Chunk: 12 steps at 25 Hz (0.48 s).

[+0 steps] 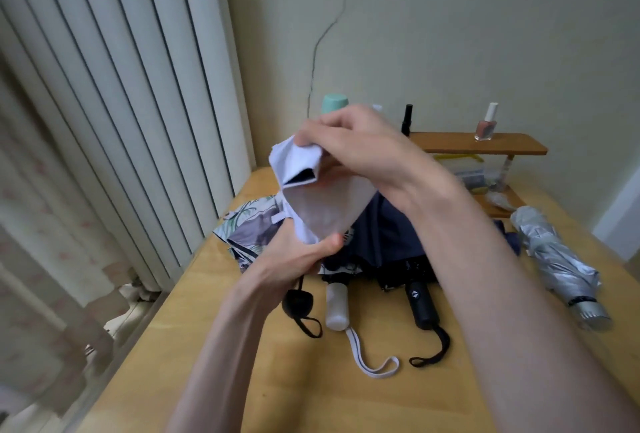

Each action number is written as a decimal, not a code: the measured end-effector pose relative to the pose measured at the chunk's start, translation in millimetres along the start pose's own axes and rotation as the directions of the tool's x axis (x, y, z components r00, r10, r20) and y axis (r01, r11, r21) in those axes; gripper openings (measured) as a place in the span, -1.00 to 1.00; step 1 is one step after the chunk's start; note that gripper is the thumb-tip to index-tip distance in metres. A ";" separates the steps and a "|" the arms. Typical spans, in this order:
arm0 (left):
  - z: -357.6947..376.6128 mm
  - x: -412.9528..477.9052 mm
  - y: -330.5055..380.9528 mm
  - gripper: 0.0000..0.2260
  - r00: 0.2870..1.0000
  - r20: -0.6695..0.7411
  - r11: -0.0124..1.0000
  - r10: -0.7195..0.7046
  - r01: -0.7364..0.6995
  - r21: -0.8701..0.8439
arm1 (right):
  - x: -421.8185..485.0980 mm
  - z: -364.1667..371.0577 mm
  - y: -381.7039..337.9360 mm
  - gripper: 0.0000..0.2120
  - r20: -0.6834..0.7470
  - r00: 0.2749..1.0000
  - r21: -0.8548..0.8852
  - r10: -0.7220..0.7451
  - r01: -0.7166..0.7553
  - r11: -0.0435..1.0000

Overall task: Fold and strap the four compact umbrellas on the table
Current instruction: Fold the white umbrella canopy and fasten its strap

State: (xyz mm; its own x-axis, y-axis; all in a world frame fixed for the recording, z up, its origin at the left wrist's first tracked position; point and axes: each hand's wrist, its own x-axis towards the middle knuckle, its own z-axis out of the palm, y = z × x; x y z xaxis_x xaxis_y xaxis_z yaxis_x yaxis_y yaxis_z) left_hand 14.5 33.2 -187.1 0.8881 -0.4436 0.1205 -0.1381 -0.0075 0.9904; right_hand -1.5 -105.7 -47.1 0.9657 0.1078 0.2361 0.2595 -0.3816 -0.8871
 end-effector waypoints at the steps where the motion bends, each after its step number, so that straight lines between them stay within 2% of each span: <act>1: 5.3 -0.4 4.3 -0.60 0.999 -0.034 1.000 -0.021 0.020 -0.017 | 15.4 11.9 -7.8 -0.75 0.000 1.000 -0.076 0.023 -0.023 0.997; 3: 12.7 0.5 8.2 -0.52 0.991 -0.099 0.986 -0.088 0.073 -0.149 | 38.2 33.3 -17.0 -0.74 0.083 0.993 -0.144 0.084 -0.072 0.987; 5: 14.7 0.9 6.0 -0.62 0.980 -0.109 0.927 -0.167 0.118 -0.355 | 46.9 41.6 -23.7 -0.74 0.240 0.968 -0.148 0.070 -0.035 0.988; 6: 13.6 0.5 3.1 -0.68 0.980 -0.090 0.883 -0.179 0.120 -0.454 | 47.9 38.5 -24.5 -0.74 0.261 0.965 -0.102 0.002 0.026 0.994; 7: 11.4 -0.9 1.0 -0.72 0.983 -0.066 0.836 -0.171 0.109 -0.537 | 47.0 32.6 -23.6 -0.73 0.213 0.972 -0.024 -0.098 0.105 0.994; 8: 8.9 -2.2 -1.8 -0.72 0.987 -0.042 0.795 -0.157 0.101 -0.599 | 44.0 21.8 -19.1 -0.73 0.097 0.975 0.019 -0.201 0.200 0.980; 9: 5.5 -3.3 -5.2 -0.70 0.989 -0.014 0.765 -0.146 0.104 -0.635 | 41.3 8.0 -10.3 -0.72 -0.022 0.960 -0.009 -0.278 0.278 0.961; 10: 2.2 -4.2 -7.8 -0.65 0.991 0.018 0.741 -0.132 0.111 -0.662 | 36.9 -6.8 -0.5 -0.68 -0.073 0.949 -0.093 -0.306 0.299 0.950; 12: -3.1 -4.9 -11.4 -0.47 0.991 0.097 0.691 -0.092 0.134 -0.710 | 24.6 -31.0 22.7 -0.48 0.047 0.982 -0.208 -0.185 0.191 0.959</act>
State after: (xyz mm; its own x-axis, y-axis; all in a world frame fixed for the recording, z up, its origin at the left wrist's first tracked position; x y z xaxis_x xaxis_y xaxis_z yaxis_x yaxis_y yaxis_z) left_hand 13.2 38.3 -198.8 0.8501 -0.5262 0.0219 0.3347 0.5719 0.7489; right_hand 28.4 -140.2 -49.1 0.8995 0.2199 0.3776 0.4348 -0.5367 -0.7231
